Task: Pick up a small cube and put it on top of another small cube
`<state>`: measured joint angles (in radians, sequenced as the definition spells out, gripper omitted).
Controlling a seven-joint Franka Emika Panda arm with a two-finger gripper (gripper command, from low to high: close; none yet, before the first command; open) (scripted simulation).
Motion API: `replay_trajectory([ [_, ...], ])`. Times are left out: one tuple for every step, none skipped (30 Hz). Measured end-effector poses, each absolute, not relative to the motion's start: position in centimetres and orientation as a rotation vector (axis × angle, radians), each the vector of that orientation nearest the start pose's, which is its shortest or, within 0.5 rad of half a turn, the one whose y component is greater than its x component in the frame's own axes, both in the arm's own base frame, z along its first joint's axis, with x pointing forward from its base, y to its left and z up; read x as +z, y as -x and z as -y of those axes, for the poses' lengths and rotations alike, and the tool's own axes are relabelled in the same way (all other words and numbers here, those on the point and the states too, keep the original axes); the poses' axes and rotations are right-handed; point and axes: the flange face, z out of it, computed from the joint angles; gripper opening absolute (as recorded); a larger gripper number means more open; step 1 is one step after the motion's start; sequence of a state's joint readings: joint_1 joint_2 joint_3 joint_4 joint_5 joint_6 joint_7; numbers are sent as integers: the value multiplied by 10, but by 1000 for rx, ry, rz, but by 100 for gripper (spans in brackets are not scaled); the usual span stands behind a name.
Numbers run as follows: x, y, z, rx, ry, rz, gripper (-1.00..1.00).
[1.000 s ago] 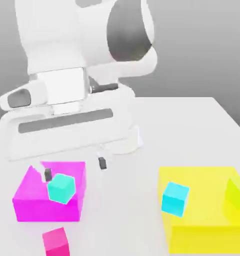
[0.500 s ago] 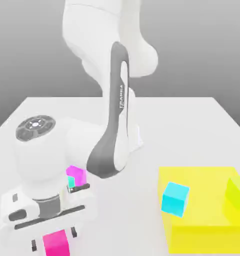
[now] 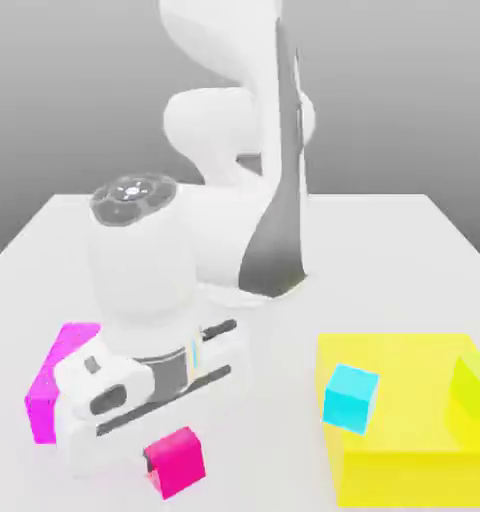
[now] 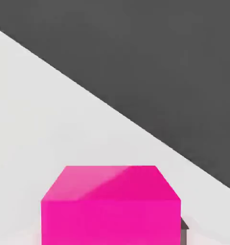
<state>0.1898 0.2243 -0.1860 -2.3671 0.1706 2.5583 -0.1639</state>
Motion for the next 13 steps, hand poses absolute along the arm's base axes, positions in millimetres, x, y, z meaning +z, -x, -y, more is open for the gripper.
replay_trajectory([
  [239, -505, -23, 38, 3082, 153, -100],
  [247, -502, -47, 40, 3072, 263, -100],
  [256, -498, -72, 40, 3061, 375, -100],
  [265, -491, -98, 40, 3046, 491, -100],
  [275, -482, -127, 39, 3026, 624, -100],
  [285, -468, -165, 36, 2994, 787, -100],
  [294, -453, -203, 32, 2953, 955, -100],
  [298, -436, -242, 26, 2900, 1130, -100],
  [297, -421, -274, 17, 2845, 1294, -100],
  [287, -415, -286, 10, 2819, 1368, -100],
  [281, -414, -290, 7, 2809, 1397, 100],
  [281, -414, -290, 7, 2808, 1398, 100],
  [281, -414, -290, 7, 2808, 1398, 100],
])
